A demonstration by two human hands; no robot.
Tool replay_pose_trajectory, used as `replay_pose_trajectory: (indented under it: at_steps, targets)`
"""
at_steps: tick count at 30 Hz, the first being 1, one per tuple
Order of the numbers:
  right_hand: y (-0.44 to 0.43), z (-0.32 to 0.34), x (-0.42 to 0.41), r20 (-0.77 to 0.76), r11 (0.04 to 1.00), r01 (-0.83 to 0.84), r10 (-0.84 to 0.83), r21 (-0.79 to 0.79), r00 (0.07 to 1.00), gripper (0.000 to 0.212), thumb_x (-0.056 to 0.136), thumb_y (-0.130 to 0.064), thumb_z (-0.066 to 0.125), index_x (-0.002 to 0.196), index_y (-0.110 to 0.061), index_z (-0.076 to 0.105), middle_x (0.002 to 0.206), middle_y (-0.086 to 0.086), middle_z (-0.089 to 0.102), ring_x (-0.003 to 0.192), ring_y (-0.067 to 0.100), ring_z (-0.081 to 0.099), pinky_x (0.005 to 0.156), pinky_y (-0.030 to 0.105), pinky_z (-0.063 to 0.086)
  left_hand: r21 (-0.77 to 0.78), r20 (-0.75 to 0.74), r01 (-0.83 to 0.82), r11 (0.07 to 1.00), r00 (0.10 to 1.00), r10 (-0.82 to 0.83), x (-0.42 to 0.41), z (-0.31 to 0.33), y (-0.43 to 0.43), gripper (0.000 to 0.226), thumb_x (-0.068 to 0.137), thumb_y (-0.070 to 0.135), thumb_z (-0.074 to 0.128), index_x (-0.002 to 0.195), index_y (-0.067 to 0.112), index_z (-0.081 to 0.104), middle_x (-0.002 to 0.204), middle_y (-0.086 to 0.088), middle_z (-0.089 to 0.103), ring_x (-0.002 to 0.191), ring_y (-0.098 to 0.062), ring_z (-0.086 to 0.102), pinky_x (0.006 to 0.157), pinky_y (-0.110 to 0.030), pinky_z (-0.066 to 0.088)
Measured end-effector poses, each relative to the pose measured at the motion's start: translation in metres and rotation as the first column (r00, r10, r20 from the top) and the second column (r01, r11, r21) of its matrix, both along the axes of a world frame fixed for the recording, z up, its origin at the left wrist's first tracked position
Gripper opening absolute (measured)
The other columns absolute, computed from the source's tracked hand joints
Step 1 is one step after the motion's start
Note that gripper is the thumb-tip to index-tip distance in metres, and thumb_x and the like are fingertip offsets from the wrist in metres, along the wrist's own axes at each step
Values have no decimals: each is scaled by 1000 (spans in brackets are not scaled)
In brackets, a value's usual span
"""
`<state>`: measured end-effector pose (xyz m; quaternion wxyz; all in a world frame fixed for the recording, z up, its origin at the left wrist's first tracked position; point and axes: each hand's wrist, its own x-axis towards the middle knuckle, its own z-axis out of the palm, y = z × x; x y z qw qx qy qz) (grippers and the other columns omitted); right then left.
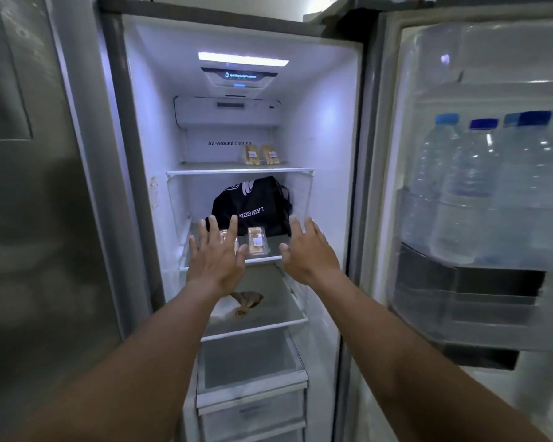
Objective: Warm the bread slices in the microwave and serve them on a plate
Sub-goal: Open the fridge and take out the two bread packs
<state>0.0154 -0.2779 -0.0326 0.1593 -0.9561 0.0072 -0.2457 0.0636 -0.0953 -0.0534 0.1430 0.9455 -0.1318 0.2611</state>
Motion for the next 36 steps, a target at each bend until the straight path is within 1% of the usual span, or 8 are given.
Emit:
replay_pose_trajectory:
  at_steps: [7,12,18,23,26,28,31,36]
  targets:
    - [-13,-20,108,-25,1000,-9,9,22,1000,68,100,-35,44,157,-12,15,156,23,24,143,38,27,113,48,32,-26,-35,-39,999,999,38,90,-15,-12,64,102,48,25,156,32,-4,164,-15,-7,151,-31,-12,121,-54,3]
    - [-28,-26,180,-48,999,-13,15,41,999,68,100,-35,44,156,-10,16,150,21,30,138,39,32,108,47,35,-32,-65,-113,993,992,111,156,-20,-20,63,102,48,26,157,31,1,164,-15,-1,151,-32,-7,121,-53,4]
    - [-27,-49,263,-111,994,-19,31,106,993,67,98,-32,45,155,-12,18,151,21,32,137,40,36,108,47,36,-87,-140,-156,984,980,143,222,-45,-27,63,102,48,26,156,33,-2,164,-16,-2,151,-33,-7,121,-51,2]
    - [-13,-70,316,-176,974,-52,92,222,980,70,99,-31,47,157,-15,12,153,19,30,133,38,42,103,46,41,-175,-212,-177,968,967,139,286,-66,-25,63,100,42,38,155,38,6,161,-20,15,150,-37,3,120,-56,12]
    - [-6,-80,345,-236,947,-26,107,321,966,77,98,-36,48,158,-26,0,149,21,31,126,40,49,101,47,44,-206,-252,-187,961,959,133,313,-75,-30,64,98,38,43,154,39,12,151,-21,34,143,-42,23,114,-58,26]
    - [-3,-85,359,-281,945,-14,111,327,953,78,99,-42,46,157,-36,-6,149,23,28,125,42,50,102,49,44,-199,-274,-193,961,952,134,323,-79,-35,65,96,40,43,154,40,13,145,-20,40,135,-40,35,110,-55,33]
    - [2,-96,375,-343,957,-23,126,289,931,74,100,-48,44,155,-46,-5,156,24,19,132,43,44,108,51,40,-191,-320,-202,961,938,133,340,-85,-39,72,92,49,47,152,46,6,146,-18,37,127,-40,42,105,-54,40]
    - [1,-106,395,-359,964,-4,103,267,928,72,98,-45,43,157,-41,1,147,26,35,129,43,46,107,47,40,-197,-388,-223,955,912,133,359,-99,-33,81,86,56,50,149,50,0,147,-19,30,123,-44,47,100,-54,45]
